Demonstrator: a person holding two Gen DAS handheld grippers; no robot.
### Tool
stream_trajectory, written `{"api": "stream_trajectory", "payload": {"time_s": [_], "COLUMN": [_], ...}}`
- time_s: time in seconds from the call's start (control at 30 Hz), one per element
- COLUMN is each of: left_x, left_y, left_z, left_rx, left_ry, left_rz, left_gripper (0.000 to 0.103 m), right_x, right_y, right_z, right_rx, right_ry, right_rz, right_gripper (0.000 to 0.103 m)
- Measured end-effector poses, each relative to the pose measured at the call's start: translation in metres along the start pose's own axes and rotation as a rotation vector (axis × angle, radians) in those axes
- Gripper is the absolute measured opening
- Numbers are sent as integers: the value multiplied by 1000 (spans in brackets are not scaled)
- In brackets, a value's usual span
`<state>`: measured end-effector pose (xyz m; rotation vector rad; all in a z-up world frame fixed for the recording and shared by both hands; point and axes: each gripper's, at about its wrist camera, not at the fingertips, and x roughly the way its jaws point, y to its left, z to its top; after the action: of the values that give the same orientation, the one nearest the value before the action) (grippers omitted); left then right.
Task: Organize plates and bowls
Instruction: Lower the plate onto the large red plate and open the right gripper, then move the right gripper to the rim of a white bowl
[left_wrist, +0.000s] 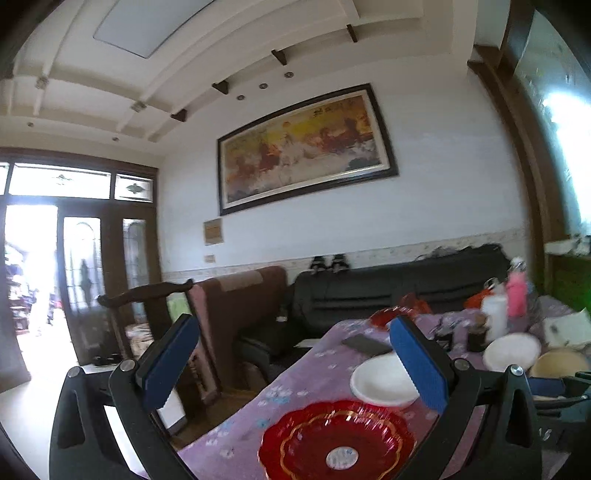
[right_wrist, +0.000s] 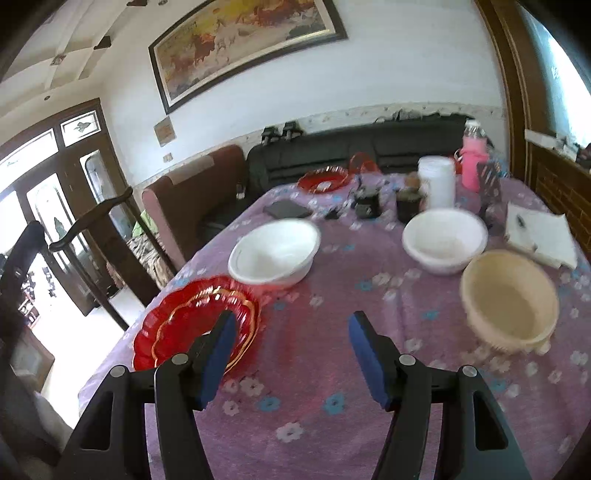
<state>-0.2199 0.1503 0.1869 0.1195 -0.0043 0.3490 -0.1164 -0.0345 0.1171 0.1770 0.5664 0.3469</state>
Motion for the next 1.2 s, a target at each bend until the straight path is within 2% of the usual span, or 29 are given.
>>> {"api": "stream_trajectory", "payload": {"time_s": [0.17, 0.23, 0.3, 0.33, 0.5, 0.57, 0.63, 0.73, 0.8, 0.83, 0.93, 1.03, 1.1, 1.2], "left_x": [21, 37, 62, 72, 134, 147, 156, 159, 162, 164, 177, 195, 209, 223], "left_y": [21, 29, 39, 43, 79, 91, 101, 104, 96, 95, 77, 51, 28, -8], "left_z": [53, 71, 89, 94, 129, 141, 164, 202, 218, 219, 191, 140, 105, 67], "left_rx": [-9, -18, -52, -66, -251, -311, -344, -258, -166, -147, -119, -123, -157, -195], "left_ry": [78, 130, 214, 244, 513, 565, 573, 487, 452, 459, 550, 690, 778, 840], "left_rz": [-182, -235, -284, -293, -317, -334, -324, -238, -214, -221, -294, -352, -434, -514], "left_gripper": [103, 103, 103, 103, 103, 103, 103, 103, 103, 103, 103, 103, 103, 103], "right_x": [-39, -53, -68, -73, -102, -113, -120, -127, -126, -125, -103, -58, -25, 17], "right_y": [-25, -34, -44, -47, -73, -84, -90, -93, -94, -96, -105, -121, -131, -151], "right_z": [43, 59, 78, 85, 135, 158, 179, 210, 223, 224, 214, 193, 181, 165], "right_rx": [-38, -53, -59, -62, -75, -79, -85, -107, -109, -105, -59, -1, 19, 70], "right_ry": [-105, -136, -163, -169, -187, -184, -178, -164, -152, -145, -101, 10, 84, 161], "right_rz": [-83, -116, -139, -146, -218, -260, -295, -343, -351, -344, -290, -246, -248, -265], "right_gripper": [77, 79, 81, 82, 82, 82, 82, 84, 90, 92, 93, 93, 92, 92]}}
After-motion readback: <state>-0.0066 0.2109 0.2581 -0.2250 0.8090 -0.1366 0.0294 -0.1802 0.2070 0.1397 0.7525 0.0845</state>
